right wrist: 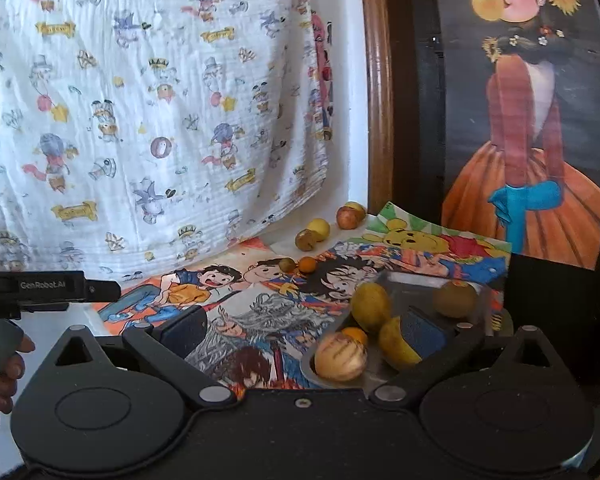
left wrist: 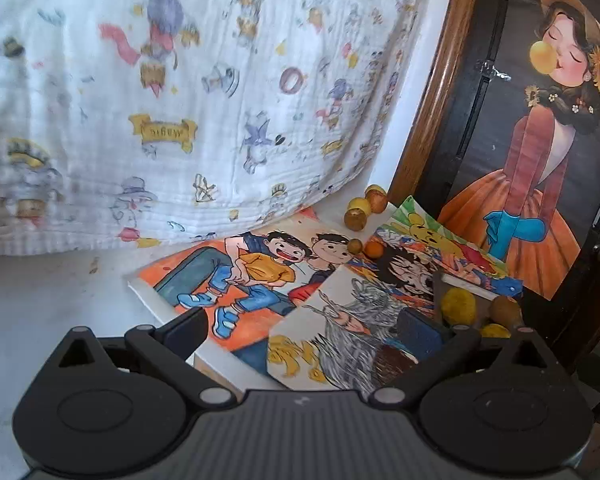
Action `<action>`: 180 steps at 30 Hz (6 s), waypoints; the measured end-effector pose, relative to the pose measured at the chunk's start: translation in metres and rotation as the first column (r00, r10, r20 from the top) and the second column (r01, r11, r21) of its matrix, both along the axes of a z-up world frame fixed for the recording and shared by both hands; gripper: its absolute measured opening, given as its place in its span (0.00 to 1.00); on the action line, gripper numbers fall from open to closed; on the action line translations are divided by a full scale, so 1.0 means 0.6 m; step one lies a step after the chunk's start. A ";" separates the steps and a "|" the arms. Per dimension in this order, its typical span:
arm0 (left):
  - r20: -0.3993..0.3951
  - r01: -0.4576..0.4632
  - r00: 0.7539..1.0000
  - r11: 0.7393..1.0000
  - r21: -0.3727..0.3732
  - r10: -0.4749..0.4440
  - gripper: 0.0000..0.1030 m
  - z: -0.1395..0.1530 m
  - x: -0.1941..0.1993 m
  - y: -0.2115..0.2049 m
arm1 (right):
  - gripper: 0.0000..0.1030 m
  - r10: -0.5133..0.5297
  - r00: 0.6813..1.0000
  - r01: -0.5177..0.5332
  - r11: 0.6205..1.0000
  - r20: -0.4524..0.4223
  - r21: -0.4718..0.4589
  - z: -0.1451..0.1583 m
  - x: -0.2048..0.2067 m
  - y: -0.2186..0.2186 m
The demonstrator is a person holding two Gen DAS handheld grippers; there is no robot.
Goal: Organize fruits
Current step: 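Withdraw both tools from the tray back over the drawings, then move both tools toward the lemon and small tan fruit by the wall, then grasp the small tan fruit with the left tool while the right tool grasps the yellow lemon, then carry the tan fruit with the left tool while the right tool carries the lemon over the tray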
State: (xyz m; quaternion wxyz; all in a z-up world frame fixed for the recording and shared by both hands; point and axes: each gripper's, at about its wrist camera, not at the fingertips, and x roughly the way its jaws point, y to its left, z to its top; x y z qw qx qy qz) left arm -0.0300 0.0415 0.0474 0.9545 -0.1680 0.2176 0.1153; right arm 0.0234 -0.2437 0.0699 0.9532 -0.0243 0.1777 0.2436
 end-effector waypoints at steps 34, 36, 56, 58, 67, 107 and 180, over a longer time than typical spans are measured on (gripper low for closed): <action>-0.398 0.221 0.887 0.972 -0.078 -0.234 1.00 0.148 0.448 0.019 | 0.99 0.079 0.967 -0.158 0.933 -0.244 -0.325 0.186 0.315 0.048; -0.406 0.220 0.886 0.974 -0.062 -0.226 1.00 0.160 0.461 0.015 | 0.99 0.104 0.970 -0.177 0.923 -0.221 -0.341 0.199 0.331 0.049; -0.444 0.261 0.854 0.961 -0.087 -0.272 1.00 0.143 0.624 0.024 | 0.99 0.157 0.976 -0.213 0.840 -0.153 -0.499 0.219 0.605 0.096; -0.445 0.261 0.851 0.960 -0.100 -0.278 1.00 0.128 0.640 0.029 | 0.99 0.179 0.969 -0.241 0.847 -0.172 -0.475 0.205 0.647 0.115; -0.452 0.256 0.851 0.962 -0.090 -0.269 1.00 0.054 0.716 0.026 | 0.98 0.146 0.922 -0.261 0.918 -0.358 -0.299 0.091 0.813 0.168; -0.423 0.283 0.854 0.953 -0.110 -0.303 0.55 -0.080 0.887 0.036 | 0.58 0.200 0.644 -0.263 0.964 -0.738 0.032 -0.120 1.032 0.375; -0.495 0.681 0.587 0.721 -0.126 -0.640 0.47 -0.067 0.679 -0.317 | 0.56 -0.279 0.651 0.475 0.875 -0.706 0.093 -0.075 0.425 -0.185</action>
